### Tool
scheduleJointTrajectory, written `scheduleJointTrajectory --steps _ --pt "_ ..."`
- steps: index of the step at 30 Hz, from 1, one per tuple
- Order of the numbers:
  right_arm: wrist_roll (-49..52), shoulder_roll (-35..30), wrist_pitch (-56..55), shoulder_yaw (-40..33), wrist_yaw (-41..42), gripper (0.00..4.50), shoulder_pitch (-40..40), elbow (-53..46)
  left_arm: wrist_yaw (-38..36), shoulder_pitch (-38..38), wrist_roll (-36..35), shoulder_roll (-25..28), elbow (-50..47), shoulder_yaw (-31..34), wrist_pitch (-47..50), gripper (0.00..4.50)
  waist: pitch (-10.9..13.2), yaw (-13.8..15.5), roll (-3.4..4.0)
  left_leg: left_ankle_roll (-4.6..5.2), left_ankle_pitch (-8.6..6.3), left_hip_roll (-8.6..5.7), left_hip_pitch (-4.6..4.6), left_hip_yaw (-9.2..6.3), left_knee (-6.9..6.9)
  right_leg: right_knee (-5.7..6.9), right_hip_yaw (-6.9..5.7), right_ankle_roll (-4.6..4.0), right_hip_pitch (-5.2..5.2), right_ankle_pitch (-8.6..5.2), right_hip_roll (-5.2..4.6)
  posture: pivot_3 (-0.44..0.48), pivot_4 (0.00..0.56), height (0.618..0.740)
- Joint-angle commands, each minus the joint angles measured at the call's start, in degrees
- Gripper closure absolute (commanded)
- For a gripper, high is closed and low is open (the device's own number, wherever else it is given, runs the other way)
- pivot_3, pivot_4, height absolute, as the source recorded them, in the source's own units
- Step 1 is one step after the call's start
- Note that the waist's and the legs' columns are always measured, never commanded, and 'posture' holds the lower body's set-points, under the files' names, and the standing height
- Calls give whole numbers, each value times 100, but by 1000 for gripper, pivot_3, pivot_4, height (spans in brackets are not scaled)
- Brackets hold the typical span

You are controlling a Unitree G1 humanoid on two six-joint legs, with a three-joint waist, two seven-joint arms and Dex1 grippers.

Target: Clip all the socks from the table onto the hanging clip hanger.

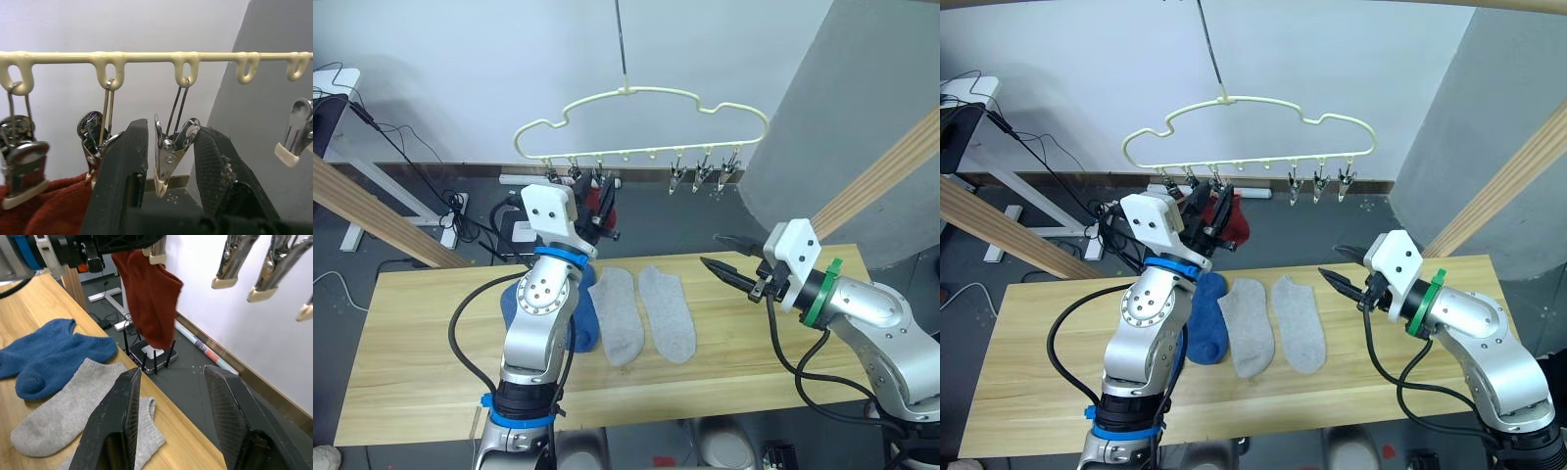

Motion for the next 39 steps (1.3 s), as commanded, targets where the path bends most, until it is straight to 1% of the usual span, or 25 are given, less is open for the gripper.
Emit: scheduleJointTrajectory --steps 1,27,33,36,39 --pt "127 -59 -106 -174 40 2384 4 -263 69 4 25 -92 -375 -28 -46 2897 0 0 0 0 0 0 0 0 0 0 0 0 0 0 0 -248 349 740" --pt "123 -69 -109 -114 -8 2384 -3 -223 46 -13 76 -104 -305 -41 -17 2897 0 -2 0 0 0 0 1 0 6 6 0 0 1 0 0 -248 352 740" --pt "121 -82 -122 -106 14 2384 50 -242 17 -6 115 -75 -319 -35 -64 4042 0 -2 0 0 0 0 1 0 6 6 0 0 1 0 0 -247 350 740" --pt "92 -94 -146 -91 23 2384 89 -252 10 29 134 -65 -362 -37 -59 4453 0 -2 0 0 0 0 1 0 6 7 0 0 1 0 0 -246 349 740" --pt "68 -94 -151 -62 22 2384 109 -261 10 69 140 -52 -415 -21 -29 4491 0 -2 0 0 0 0 1 0 6 8 0 0 1 0 0 -246 348 740"
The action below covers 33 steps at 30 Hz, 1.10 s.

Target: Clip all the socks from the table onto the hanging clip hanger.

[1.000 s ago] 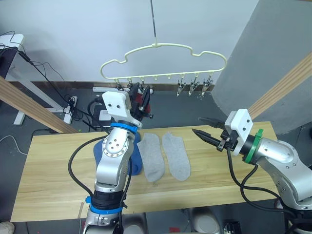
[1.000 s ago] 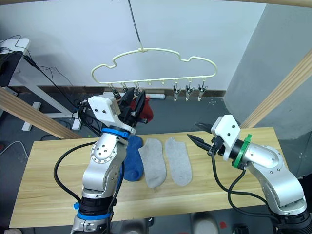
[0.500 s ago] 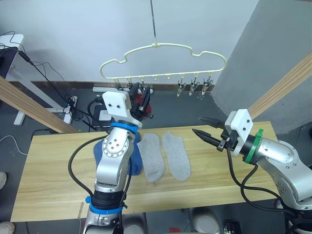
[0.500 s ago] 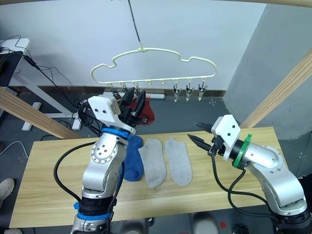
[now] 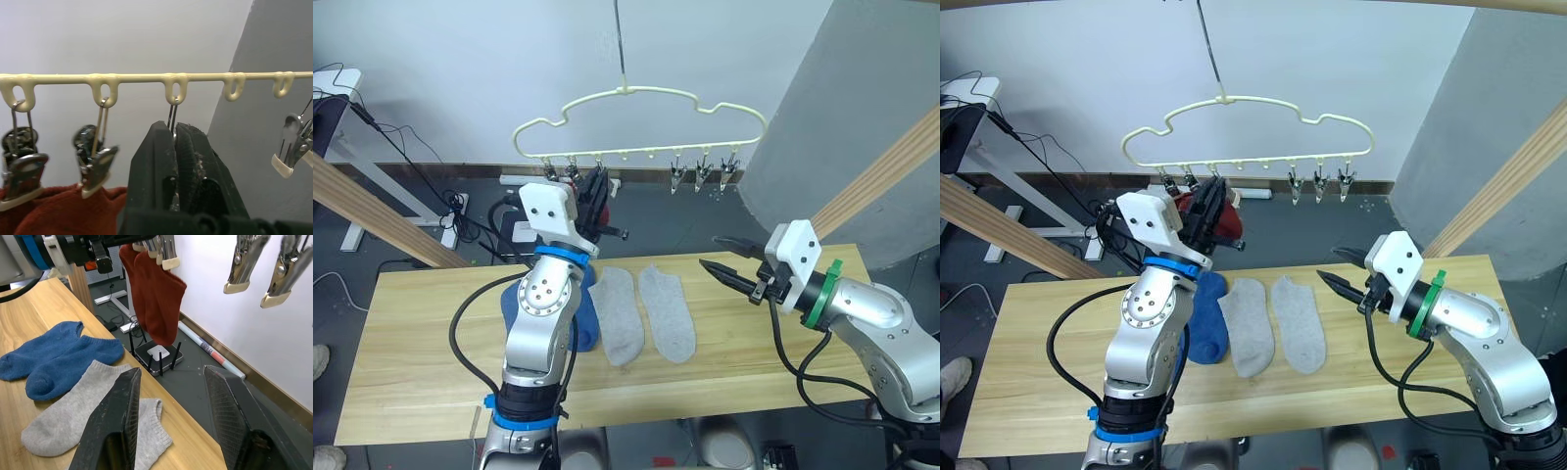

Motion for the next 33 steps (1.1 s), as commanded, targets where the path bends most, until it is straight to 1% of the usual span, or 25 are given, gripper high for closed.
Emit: scheduleJointTrajectory --steps 1,3,6,8,11,13,16,17,18,19,24,29,33 --pt "-5 -55 -130 -37 2 2384 58 -259 -14 72 41 33 -277 -12 -22 4491 0 0 0 0 0 0 0 0 0 0 0 0 0 0 0 -244 349 740" --pt "-95 -125 36 42 -61 2384 96 -245 -57 93 0 82 -337 22 36 4491 0 0 0 0 0 0 0 -1 1 1 -1 0 0 0 0 -243 350 740" --pt "-276 -214 242 242 -194 1785 210 -242 -151 94 -102 184 -390 87 125 4500 0 1 0 0 0 0 0 -1 0 1 0 0 0 0 0 -243 350 740" --pt "-520 -113 520 623 -519 1109 326 -356 -318 71 -272 284 -460 143 253 4500 0 4 0 0 0 0 0 -1 0 1 -1 0 0 0 0 -230 354 740" --pt "-945 318 1136 1308 -1240 59 330 -429 -580 23 -569 446 -561 245 469 4500 0 -10 0 -1 1 4 3 -1 0 7 1 0 -2 0 3 -229 360 740" --pt "-1247 709 1477 1807 -1686 18 280 -302 -716 -12 -706 548 -588 297 589 4500 0 -16 0 -3 2 4 4 0 2 21 2 1 -7 -1 4 -228 368 740" --pt "-1571 1118 1676 2213 -2064 18 224 -127 -838 -44 -876 645 -617 340 712 4500 0 -31 0 -9 5 2 6 1 8 35 5 3 -12 -3 3 -226 370 740" --pt "-1757 1364 1654 2423 -2283 18 197 152 -922 -49 -959 690 -627 340 776 4500 0 -36 -1 -10 6 1 6 1 11 38 5 6 -12 -5 2 -226 372 740" --pt "-1946 1608 1589 2614 -2507 18 169 487 -987 -53 -1032 723 -637 343 830 4500 1 -47 -1 -10 6 1 6 0 16 39 4 27 -11 -17 3 -226 372 740" --pt "-2120 1892 1523 2694 -2786 18 149 840 -1023 -57 -1076 748 -640 345 866 4500 1 -55 -1 -10 5 3 6 -3 21 41 3 28 -10 -18 5 -226 372 740" --pt "-2416 2929 1388 2419 -3503 18 -6 2017 -1032 -71 -1115 793 -622 348 936 4500 1 -62 -1 -11 6 6 3 0 29 55 8 27 -17 -17 8 -211 369 740" --pt "-2552 3447 1149 2360 -3699 18 -184 2703 -1026 -67 -1116 808 -645 349 974 4500 1 -72 -1 -10 5 7 1 -1 36 55 7 26 -17 -17 9 -198 368 740" --pt "-2510 3681 1117 2253 -3688 18 -157 2994 -1033 -52 -1121 816 -681 343 1005 4500 1 -90 -1 -10 5 8 0 -2 36 55 8 25 -18 -16 10 -189 366 740"
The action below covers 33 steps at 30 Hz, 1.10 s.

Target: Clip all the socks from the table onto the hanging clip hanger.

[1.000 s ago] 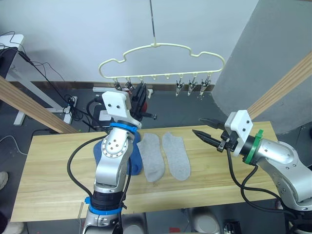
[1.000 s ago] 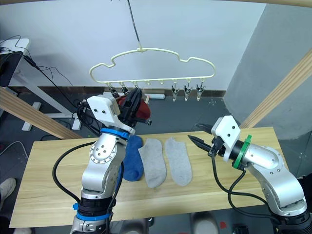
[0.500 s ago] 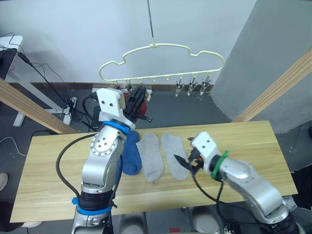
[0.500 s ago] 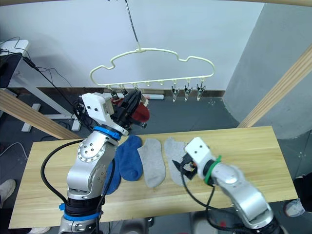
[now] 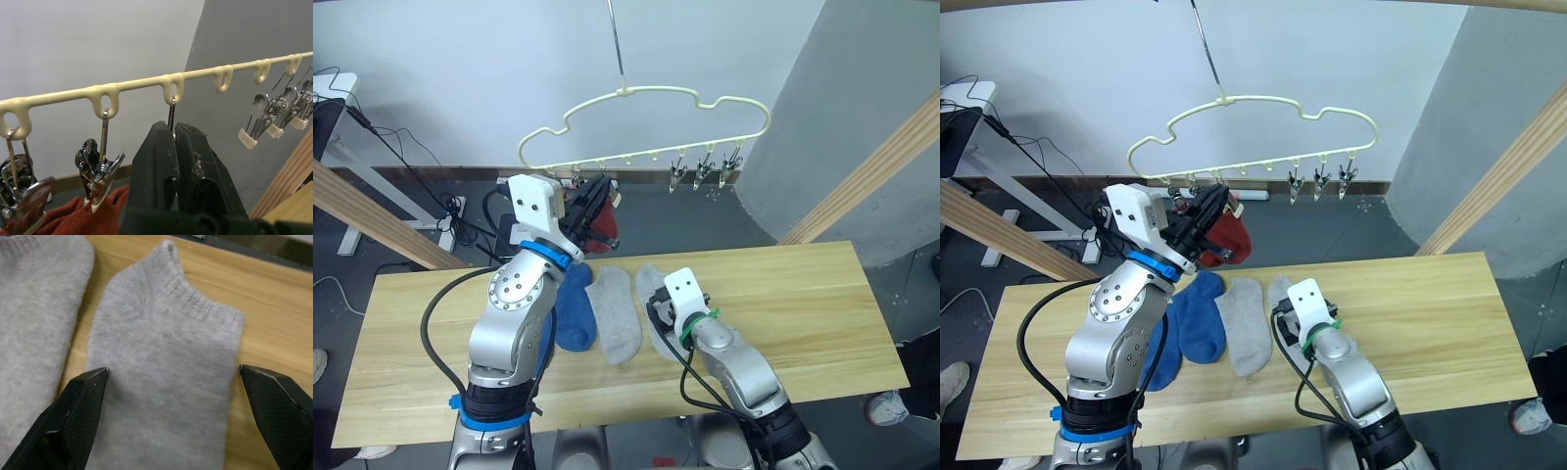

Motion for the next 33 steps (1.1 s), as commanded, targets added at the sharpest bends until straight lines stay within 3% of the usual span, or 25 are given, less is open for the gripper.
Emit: scheduleJointTrajectory --steps 1,3,6,17,20,26,33 --pt "-9 148 -95 -77 2 18 79 213 -20 14 -73 25 -279 4 17 4500 0 0 0 0 0 0 0 0 0 0 0 0 0 0 0 -189 366 740" --pt "-30 168 -146 -107 16 18 78 376 -14 24 -81 19 -297 7 36 4500 0 -1 0 0 0 -1 0 1 0 -1 0 1 1 0 -1 -188 364 740" --pt "-8 160 -291 -222 19 627 133 542 43 50 -147 19 -266 139 168 4500 0 -5 0 0 0 0 2 0 0 1 0 2 2 -1 0 -188 364 740" --pt "-121 -581 -321 -179 613 4476 361 56 -231 -13 -589 243 -270 325 423 4500 0 -13 0 0 0 -2 4 0 0 1 1 5 3 -3 0 -195 359 740" --pt "-135 -868 -347 -94 894 4476 370 -270 -323 -30 -773 290 -290 344 533 4500 0 -12 0 0 0 -2 3 1 0 -1 1 6 3 -4 0 -202 358 740" --pt "126 -2261 -715 -67 2425 4476 -53 -1404 -566 -120 -1137 486 -318 399 713 4500 9 -22 0 0 0 -7 -1 2 0 -8 2 8 1 -4 -2 -202 362 740" --pt "573 -2897 -1324 -594 3502 4476 -931 -1170 -620 -285 -1631 541 -344 554 1041 4500 28 -39 -9 1 -1 2 0 -5 -3 -8 3 7 0 -4 14 -201 360 740"
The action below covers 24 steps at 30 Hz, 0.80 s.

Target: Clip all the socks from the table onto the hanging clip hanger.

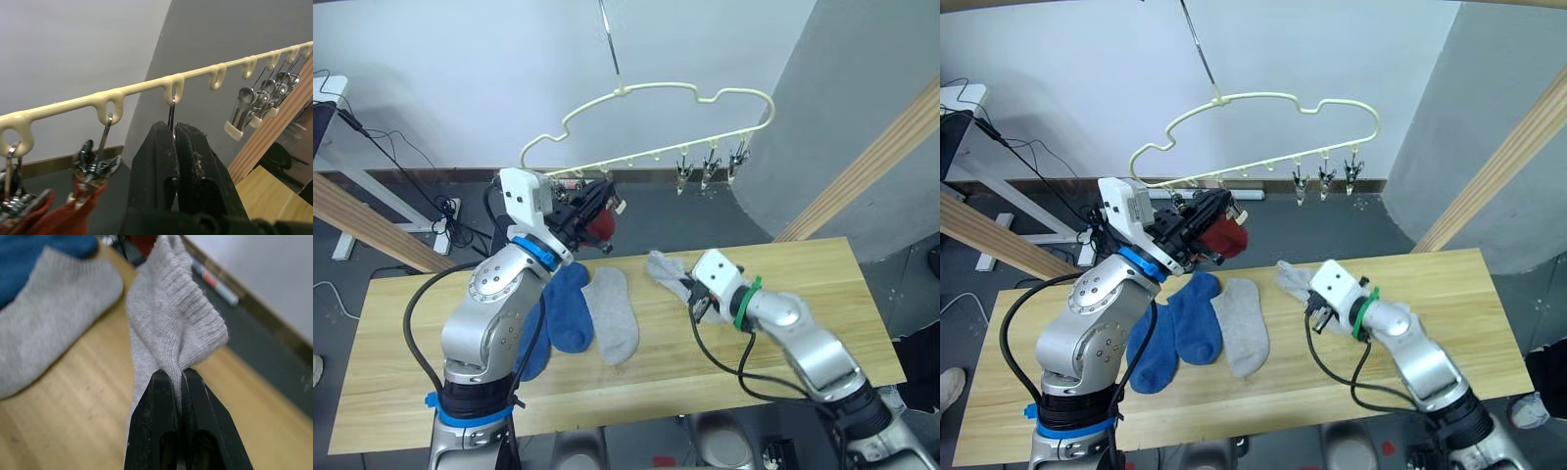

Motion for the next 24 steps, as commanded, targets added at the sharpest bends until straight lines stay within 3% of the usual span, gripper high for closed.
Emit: scheduleJointTrajectory --steps 1,10,24 --pt "281 31 -412 -217 424 4476 -295 115 -58 -155 -507 24 -237 206 264 4500 2 6 -3 0 0 0 -1 0 0 -3 0 0 0 0 -1 -201 360 740" --pt "628 667 -912 -335 644 4476 -716 587 -4 -238 -868 153 -268 301 550 4500 18 20 -4 1 -1 -2 -6 3 -7 -13 0 -30 -2 18 -9 -189 361 740" --pt "666 944 -1117 -435 647 4476 -841 650 28 -181 -903 141 -291 191 556 4500 22 46 -2 0 -1 -2 -5 3 -7 -11 -2 -30 -2 18 -11 -181 362 740"
